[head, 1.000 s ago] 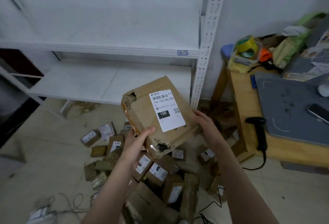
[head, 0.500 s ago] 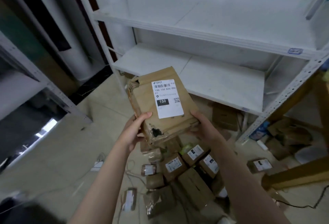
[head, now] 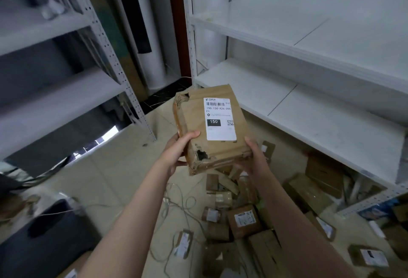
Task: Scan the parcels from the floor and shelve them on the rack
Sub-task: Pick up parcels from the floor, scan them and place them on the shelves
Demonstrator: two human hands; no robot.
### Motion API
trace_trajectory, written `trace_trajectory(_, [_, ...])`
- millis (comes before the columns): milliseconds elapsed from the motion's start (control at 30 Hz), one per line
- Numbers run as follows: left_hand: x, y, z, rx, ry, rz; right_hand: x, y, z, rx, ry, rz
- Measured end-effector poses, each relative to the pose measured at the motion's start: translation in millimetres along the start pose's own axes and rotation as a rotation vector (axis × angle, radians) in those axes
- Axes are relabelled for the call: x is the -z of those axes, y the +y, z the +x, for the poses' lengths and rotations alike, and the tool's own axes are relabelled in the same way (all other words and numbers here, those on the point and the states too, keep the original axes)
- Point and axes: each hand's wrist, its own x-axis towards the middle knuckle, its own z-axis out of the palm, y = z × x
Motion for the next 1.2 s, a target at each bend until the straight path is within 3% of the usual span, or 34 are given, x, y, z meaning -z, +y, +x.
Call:
trace_trajectory(167, [-15.3,18.5,4.3,-0.067,0.041,-0.043,2.8,-20.8,10.7,0.060,-0.093,-0.031])
trace_trajectory(533, [-91.2,79.1,26.6,-0.166,0.012,-0.073,52.1,-117.0,31.6,0.165,-0.060,-0.081])
trace_trajectory(800, [-118.2,155.7,64.2,-0.279,-0.065,-0.059,41.0,-196.4,62.4,0.284,-0.024,-0.105])
trace_trajectory(1200, [-105.8,291.1,247.4,-0.415,-0.175,-0.037,-32.6,-292.5,222.6,0.402,0.096,-0.135])
